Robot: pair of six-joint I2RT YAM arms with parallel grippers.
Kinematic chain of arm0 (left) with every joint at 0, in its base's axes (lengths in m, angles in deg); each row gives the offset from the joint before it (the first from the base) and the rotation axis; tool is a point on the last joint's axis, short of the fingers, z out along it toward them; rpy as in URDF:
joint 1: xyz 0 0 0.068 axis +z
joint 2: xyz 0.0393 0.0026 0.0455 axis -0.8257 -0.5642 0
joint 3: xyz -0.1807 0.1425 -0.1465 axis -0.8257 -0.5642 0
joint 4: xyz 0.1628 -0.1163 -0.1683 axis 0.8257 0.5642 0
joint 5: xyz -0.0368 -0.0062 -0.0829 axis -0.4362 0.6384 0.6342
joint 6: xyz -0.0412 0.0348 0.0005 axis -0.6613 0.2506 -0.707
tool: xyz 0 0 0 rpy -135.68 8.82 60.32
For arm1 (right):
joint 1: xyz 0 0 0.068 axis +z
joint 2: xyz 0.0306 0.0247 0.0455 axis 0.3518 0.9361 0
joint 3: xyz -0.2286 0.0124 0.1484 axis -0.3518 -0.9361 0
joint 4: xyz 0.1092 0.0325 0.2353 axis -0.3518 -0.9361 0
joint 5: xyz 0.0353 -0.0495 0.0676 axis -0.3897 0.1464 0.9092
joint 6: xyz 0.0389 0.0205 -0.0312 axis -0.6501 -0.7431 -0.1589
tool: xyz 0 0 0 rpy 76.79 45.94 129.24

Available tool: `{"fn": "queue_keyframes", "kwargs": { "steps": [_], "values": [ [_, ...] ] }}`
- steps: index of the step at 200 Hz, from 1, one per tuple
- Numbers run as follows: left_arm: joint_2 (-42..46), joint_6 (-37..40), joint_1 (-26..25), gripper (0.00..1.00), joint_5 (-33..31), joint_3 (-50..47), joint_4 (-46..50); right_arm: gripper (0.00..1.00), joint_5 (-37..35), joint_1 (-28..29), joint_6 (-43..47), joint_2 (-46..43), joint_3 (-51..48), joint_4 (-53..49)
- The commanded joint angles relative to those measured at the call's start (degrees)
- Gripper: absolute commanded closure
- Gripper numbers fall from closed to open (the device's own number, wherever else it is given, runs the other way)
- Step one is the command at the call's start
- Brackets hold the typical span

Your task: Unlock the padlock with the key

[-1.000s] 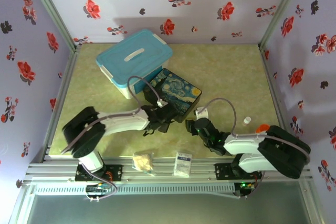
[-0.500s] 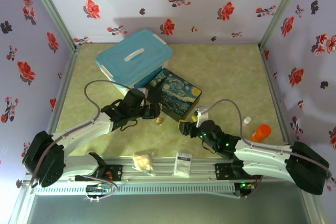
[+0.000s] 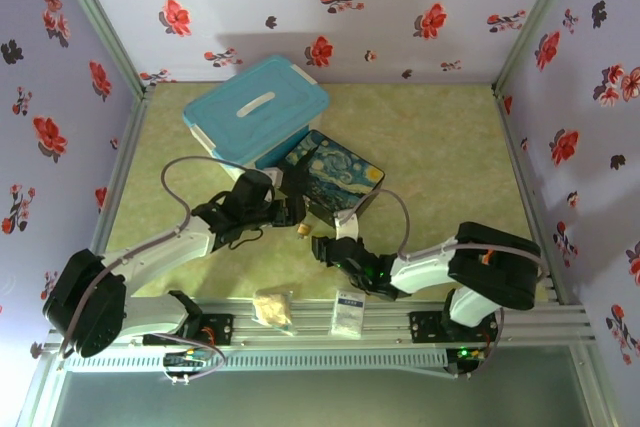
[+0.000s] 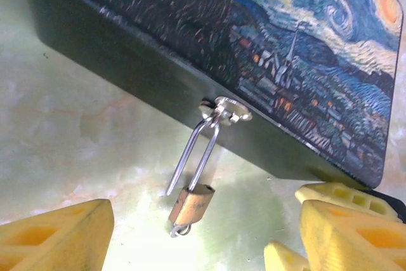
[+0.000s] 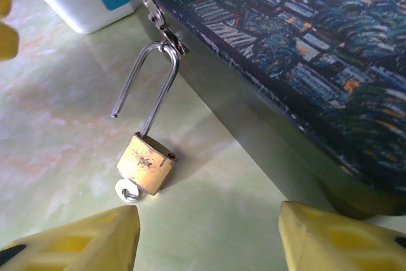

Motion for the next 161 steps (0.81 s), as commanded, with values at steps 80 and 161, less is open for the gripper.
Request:
{"fn": "queue_keyframes", "kwargs": {
  "steps": [80,161],
  "values": [
    [-1.2,-2.2,0.2,0.29,2.3,-3.6,-4.9,0.41,-4.0,-9.8,-1.2,-3.2,-1.0,2.3],
    [-1.3,-0.2,1.1,0.29,2.2,-2.7,-5.8,0.33,-2.7,-6.7,-8.4,5.3,10.2,-7.3]
  ]
}}
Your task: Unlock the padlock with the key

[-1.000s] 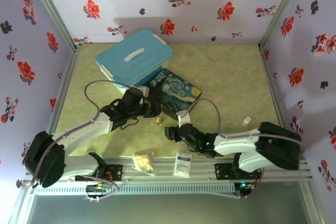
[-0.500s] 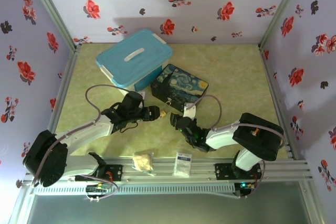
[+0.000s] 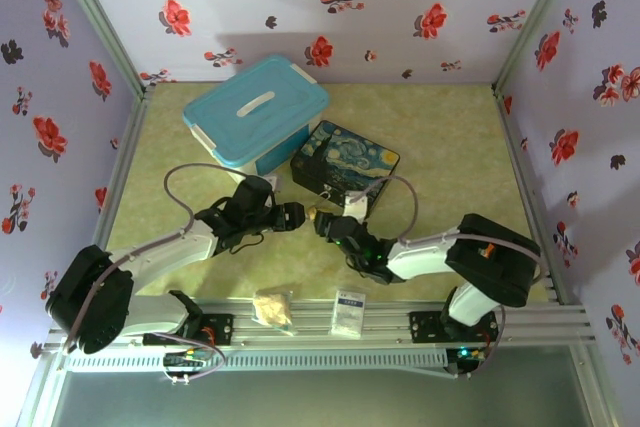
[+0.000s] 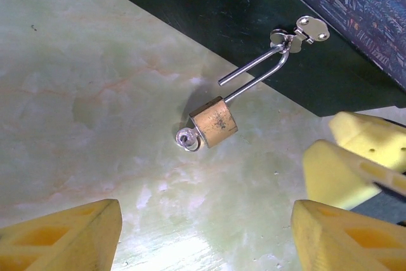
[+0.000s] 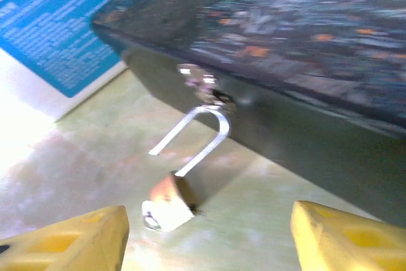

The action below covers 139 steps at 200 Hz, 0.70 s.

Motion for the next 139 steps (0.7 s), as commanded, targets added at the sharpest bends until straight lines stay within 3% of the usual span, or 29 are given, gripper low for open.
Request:
{"fn": "queue_keyframes", "kwargs": {
  "steps": [1,71,139],
  "values": [
    [0.0,1.4,1.0,0.29,0.8,0.8,-0.9,0.33,-2.2,0.2,-2.6,3.8,3.7,-4.6],
    [1.9,3.5,3.1,0.29,0.7,1.8,0.6,0.37,0.0,-1.1,-3.7,12.7,9.3,-6.0],
    [1.6,3.4,3.1,0.29,0.7,1.5,0.2,0.39,3.2,-1.8,-1.9,18.0,11.3,-1.2]
  ]
}}
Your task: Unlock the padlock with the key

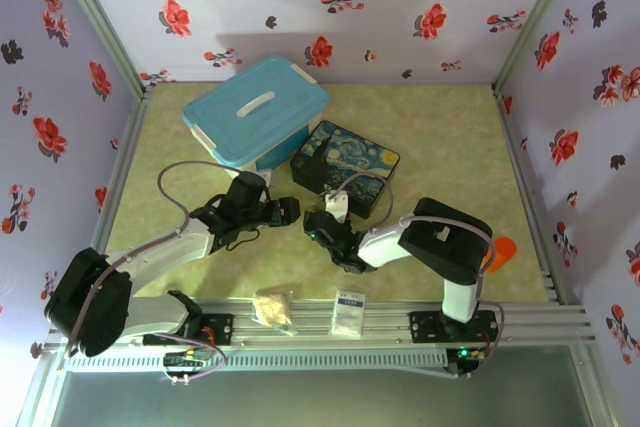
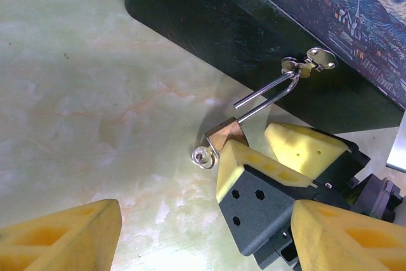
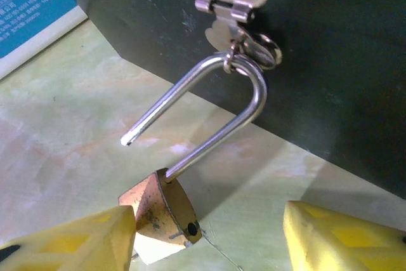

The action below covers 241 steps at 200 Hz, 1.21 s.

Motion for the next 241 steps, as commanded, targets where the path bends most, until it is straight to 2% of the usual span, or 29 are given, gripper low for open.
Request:
{"fn": "queue_keyframes", "kwargs": {
  "steps": [1,23,60,90,143,165,189,221,241],
  "values": [
    [0.7,1.7,0.4,0.29,0.7,1.4,0.2,0.39,3.1,-0.7,-0.5,3.2,1.7,2.4],
    [0.5,1.8,0.4,0.29,0.6,1.6,-0.1,0.43,3.7,-1.4,-0.8,3.7,1.3,3.9],
    [-1.1,2.7,0.5,0.29,0.7,3.6,0.4,0.65,6.6,-2.0,0.1,3.4,0.8,5.1],
    [-2.4,3.9,0.6,0.29,0.6,5.7,1.1,0.73,8.5,-1.9,-1.5,1.2,-2.0,3.4],
    [-7.1,5.3,0.7,0.29,0.6,10.4,1.1,0.76,6.4,-1.9,-4.0,-7.0,-12.0,0.6],
    [-9.9,6.9,0.7,0.28,0.4,13.4,0.9,0.73,5.4,-2.0,-4.3,-10.5,-15.1,-0.5],
    [-13.9,8.1,0.7,0.22,-4.2,16.9,-0.7,0.69,4.0,-2.0,-3.5,-13.6,-17.5,0.6],
    [-20.5,10.0,1.0,0.15,-9.9,22.4,-3.1,0.67,3.4,-2.1,-2.4,-15.8,-17.8,0.5],
    [-23.7,10.7,1.1,0.14,-12.3,23.4,-6.6,0.67,3.5,-2.1,-2.3,-16.3,-17.9,0.6]
  ]
}}
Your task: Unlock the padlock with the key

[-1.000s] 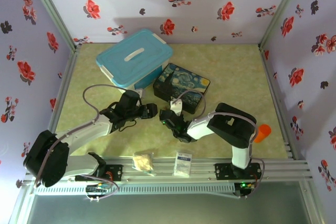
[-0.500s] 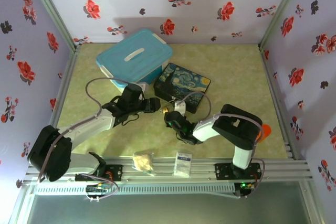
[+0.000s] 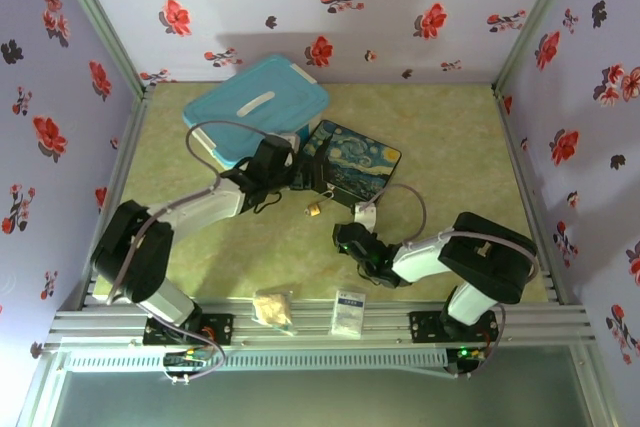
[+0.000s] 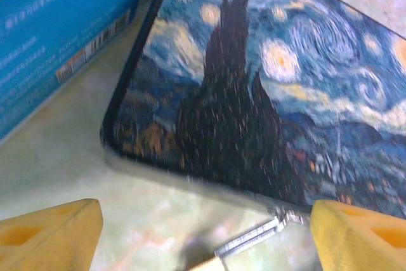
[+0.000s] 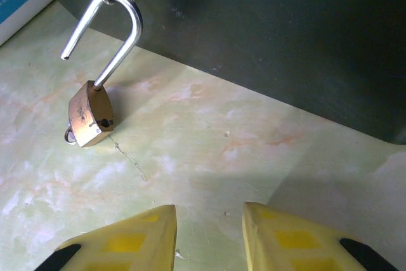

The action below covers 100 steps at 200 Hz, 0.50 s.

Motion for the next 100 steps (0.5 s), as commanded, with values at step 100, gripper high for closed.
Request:
{"fn": "queue_keyframes", "kwargs": {
  "steps": [100],
  "values": [
    [-10.8,6.7,0.0,0.20,-2.8,3.7,-10.3,0.64,-5.1,-0.5,0.5,-5.0,-2.9,-1.8]
  ]
}}
